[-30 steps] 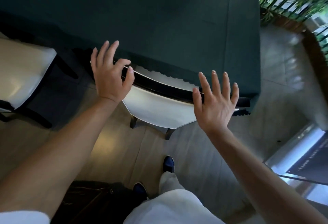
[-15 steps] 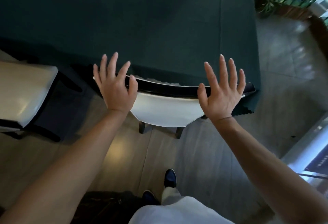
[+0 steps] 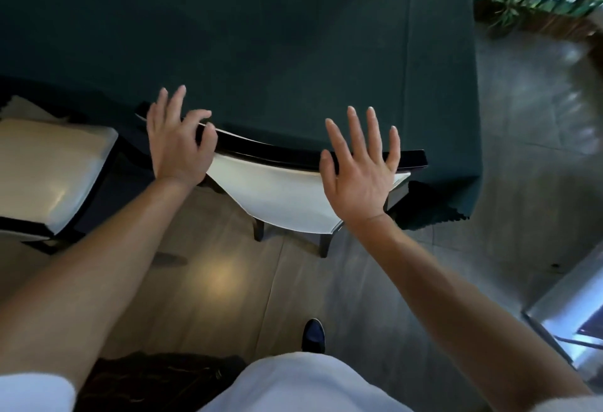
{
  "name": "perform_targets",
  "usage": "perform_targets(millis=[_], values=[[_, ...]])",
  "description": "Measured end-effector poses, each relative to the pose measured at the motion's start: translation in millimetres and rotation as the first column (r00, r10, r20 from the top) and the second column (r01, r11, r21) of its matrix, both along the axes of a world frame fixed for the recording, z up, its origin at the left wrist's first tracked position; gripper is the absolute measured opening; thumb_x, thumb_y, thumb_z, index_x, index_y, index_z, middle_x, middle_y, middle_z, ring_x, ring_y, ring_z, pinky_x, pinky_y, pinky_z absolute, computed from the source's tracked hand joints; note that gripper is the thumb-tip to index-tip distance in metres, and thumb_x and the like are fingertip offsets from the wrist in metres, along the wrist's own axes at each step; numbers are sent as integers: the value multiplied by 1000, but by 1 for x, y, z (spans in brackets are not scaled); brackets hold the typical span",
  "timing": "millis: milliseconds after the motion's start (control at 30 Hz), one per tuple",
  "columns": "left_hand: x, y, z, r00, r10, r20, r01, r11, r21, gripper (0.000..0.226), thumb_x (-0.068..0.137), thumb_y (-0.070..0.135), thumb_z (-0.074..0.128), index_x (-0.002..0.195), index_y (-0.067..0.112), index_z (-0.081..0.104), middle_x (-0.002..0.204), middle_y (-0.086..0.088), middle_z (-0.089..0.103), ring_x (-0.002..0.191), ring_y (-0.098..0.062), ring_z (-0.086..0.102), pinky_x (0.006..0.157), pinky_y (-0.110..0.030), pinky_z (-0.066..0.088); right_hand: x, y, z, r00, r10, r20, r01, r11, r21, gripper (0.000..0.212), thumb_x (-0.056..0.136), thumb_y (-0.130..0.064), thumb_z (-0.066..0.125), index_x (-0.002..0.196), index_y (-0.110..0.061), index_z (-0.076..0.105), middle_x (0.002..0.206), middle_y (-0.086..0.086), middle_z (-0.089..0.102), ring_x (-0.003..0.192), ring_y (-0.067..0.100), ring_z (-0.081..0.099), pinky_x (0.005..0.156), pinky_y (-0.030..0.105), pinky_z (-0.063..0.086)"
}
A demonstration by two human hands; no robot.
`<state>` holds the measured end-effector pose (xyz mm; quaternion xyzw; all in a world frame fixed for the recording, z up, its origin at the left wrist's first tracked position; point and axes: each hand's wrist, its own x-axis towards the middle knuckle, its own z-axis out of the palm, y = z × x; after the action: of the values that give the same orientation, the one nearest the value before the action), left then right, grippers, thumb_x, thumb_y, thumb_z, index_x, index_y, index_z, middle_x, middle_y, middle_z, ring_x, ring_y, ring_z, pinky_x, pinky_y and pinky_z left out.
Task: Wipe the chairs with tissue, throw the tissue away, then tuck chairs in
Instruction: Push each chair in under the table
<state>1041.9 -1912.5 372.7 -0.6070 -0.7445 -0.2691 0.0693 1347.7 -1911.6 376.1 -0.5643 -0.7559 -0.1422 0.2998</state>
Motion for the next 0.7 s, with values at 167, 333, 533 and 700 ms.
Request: perform_targets(millis=[167, 333, 533, 700], values=[[18, 4, 2, 1000, -8, 9, 8, 1000, -14, 40, 98, 37, 43, 117, 16, 71, 158, -11, 42, 153, -34, 24, 126, -51, 13, 13, 11, 10, 998, -55, -38, 48, 985, -167, 51, 96, -27, 40, 145, -25, 55, 159, 9, 44, 154, 33, 27, 118, 65, 21], [11, 6, -1, 1000, -31, 2, 31, 999, -22, 39, 98, 39, 43, 116, 18, 70, 157, -9, 44, 152, -32, 26, 126, -51, 12, 3, 19, 23, 999, -41, -31, 29, 947, -320, 53, 95, -32, 46, 146, -19, 48, 167, 17, 22, 156, 40, 14, 113, 68, 26], [-31, 31, 10, 995, -102, 21, 103, 986, -128, 44, 95, 48, 38, 104, 20, 72, 149, -4, 54, 152, -25, 28, 127, -49, 7, -27, 16, 21, 991, 38, 129, 15, 922, -387, 61, 104, -53, 27, 151, -20, 46, 168, 13, 23, 158, 32, 13, 125, 57, 12], [-63, 54, 13, 990, -111, 81, 124, 978, -169, 47, 91, 52, 37, 96, 23, 74, 142, 1, 60, 149, -21, 33, 127, -45, 5, -59, 18, 28, 998, 60, 33, -40, 902, -429, 63, 101, -58, 35, 159, -32, 31, 169, 10, 21, 157, 33, 14, 123, 59, 19]])
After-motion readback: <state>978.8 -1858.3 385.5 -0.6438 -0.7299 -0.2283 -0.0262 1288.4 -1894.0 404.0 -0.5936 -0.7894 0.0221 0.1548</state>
